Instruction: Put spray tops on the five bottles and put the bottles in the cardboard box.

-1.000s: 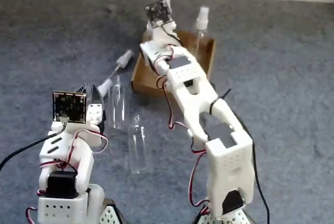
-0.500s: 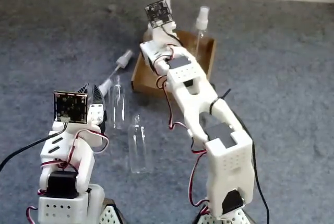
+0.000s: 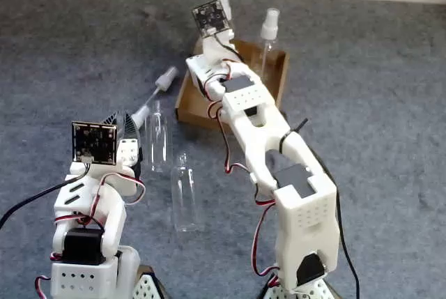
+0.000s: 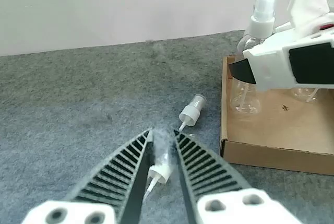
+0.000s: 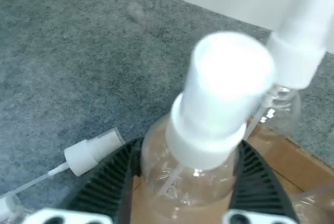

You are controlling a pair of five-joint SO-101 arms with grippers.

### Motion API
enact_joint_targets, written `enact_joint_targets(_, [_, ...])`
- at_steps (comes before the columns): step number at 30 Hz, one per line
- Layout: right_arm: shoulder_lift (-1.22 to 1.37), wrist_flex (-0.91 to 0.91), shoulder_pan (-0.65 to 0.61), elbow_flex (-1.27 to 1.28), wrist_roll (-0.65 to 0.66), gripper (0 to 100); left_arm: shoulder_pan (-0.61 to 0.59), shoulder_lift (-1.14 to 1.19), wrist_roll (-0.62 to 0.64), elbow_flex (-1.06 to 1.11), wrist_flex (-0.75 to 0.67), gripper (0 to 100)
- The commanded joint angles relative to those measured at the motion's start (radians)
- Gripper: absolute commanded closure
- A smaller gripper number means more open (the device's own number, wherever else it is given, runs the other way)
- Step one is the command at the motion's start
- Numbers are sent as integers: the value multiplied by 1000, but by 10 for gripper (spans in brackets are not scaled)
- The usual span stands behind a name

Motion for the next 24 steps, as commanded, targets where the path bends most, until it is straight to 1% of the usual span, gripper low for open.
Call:
enact_joint_targets(1, [-25,35,-10,-16,9,802,19,12,3,-56,-2,996])
enact_joint_targets(8, [-25,35,-10,-15,6,798,19,12,3,-56,-2,996])
enact_joint_targets(16, [-25,38,-10,-10,8,711,19,12,3,-56,-2,996])
enact_joint_targets(24, [-30,39,-10,-10,9,707,19,12,2,-56,-2,996])
